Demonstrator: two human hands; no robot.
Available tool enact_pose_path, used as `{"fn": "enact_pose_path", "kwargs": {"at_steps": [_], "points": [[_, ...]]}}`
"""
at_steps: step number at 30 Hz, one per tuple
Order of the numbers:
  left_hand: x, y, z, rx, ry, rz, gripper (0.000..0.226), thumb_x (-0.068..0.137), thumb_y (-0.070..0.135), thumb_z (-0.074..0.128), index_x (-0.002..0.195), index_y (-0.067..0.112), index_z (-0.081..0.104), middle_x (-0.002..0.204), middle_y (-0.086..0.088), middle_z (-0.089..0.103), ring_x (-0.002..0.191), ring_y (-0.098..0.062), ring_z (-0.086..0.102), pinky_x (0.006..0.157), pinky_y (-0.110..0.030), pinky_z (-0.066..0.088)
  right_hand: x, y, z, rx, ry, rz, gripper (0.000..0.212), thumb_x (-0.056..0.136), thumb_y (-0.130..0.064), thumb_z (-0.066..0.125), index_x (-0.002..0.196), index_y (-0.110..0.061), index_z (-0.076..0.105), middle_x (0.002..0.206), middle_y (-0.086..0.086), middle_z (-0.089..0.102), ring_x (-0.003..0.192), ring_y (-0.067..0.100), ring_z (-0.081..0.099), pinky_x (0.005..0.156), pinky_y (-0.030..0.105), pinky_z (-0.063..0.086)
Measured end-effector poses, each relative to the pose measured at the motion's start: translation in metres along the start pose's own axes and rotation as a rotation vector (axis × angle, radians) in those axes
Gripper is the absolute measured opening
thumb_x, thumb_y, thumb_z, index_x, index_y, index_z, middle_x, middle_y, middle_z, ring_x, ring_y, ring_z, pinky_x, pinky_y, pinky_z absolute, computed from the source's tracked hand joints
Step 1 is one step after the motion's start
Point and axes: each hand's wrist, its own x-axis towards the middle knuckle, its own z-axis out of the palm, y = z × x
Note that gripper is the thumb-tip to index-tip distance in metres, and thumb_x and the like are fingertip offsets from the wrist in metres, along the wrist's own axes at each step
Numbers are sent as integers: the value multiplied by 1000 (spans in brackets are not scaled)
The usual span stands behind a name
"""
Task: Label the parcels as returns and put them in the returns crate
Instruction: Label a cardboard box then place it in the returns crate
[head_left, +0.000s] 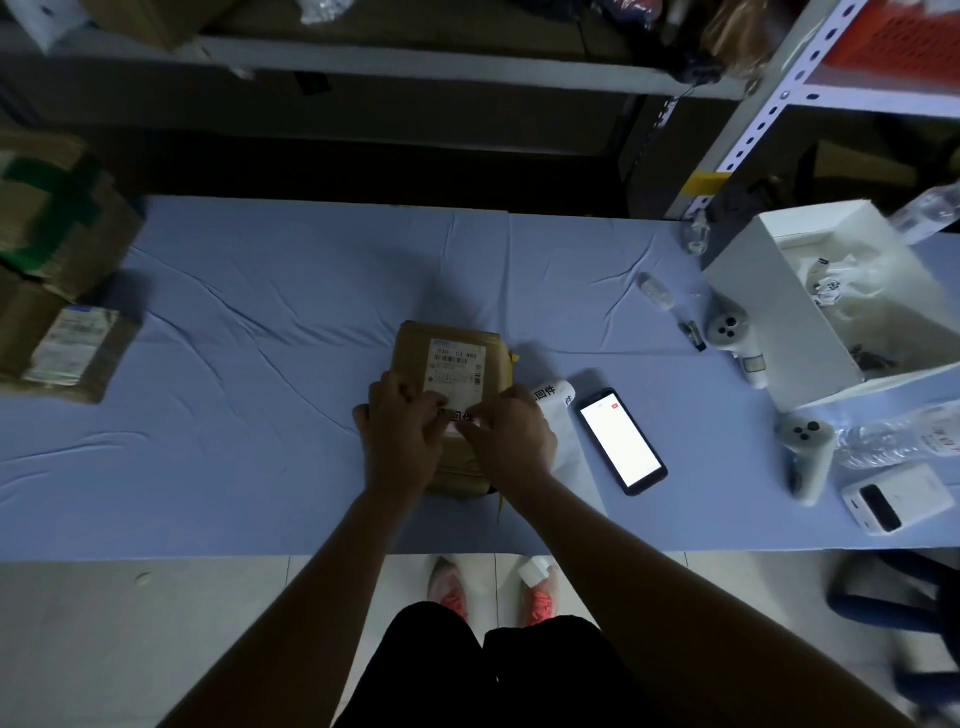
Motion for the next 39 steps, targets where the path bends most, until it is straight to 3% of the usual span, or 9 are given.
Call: {"fn": "enact_pose_path", "kwargs": {"at_steps": [6,12,14,19,25,30,32,35,39], "points": [[5,-12,-11,-64,19,-176,13,81,28,78,89,18,75,106,-6,55,99,-27,54,81,-33,27,8,9,11,212,35,103,25,81,-35,76,103,-22,76,113,4,63,92,17,62,72,24,47],[13,-6,-18,-200,-162,-506,81,73,63,75,136,19,49,130,-8,51,119,-30,53,96,-53,43,3,6,16,356,103,148,46,75,-38,81,111,-18,61,109,2,66,94,20,64,70,31,54],[15,-8,-16,-270,-263,-597,90,70,72,70,139,19,46,132,-8,56,120,-30,56,97,-53,47,0,5,15,411,80,181,60,77,-42,80,125,-18,55,119,3,66,105,23,64,82,39,56],[14,-13,-19,-431,-305,-602,62,79,67,66,124,24,61,114,2,71,104,-22,66,88,-40,55,-5,5,15,516,-33,255,66,86,-43,70,144,-21,46,134,1,60,121,23,56,101,43,49],[4,-22,-27,-581,-358,-583,41,88,54,65,122,31,64,111,6,71,104,-17,65,90,-37,54,-12,-2,11,702,-72,208,45,92,-23,66,135,-22,55,113,-7,63,103,13,62,76,25,55],[-17,-27,-47,-619,-325,-625,62,74,69,60,125,34,62,115,4,70,107,-22,64,94,-47,54,-30,-7,9,713,-155,105,31,94,-22,64,125,-25,62,105,-7,68,95,8,65,61,13,51],[-25,-29,-63,-649,-279,-647,64,70,69,60,125,37,61,116,4,70,107,-22,64,94,-47,54,-38,-16,7,714,-157,56,26,93,-26,65,118,-33,62,101,-12,68,94,6,65,69,18,56],[-37,-33,-99,-689,-187,-692,63,73,61,65,131,36,59,117,4,68,106,-20,65,92,-46,56,-47,-37,8,688,-183,-54,31,88,-37,65,118,-36,66,105,-13,71,99,11,67,87,41,58],[-60,-54,-156,-709,-24,-727,49,79,49,71,125,37,61,116,8,68,106,-19,64,94,-45,55,-71,-87,11,649,-238,-227,41,84,-44,63,125,-37,64,110,-11,71,102,13,67,90,45,57]]}}
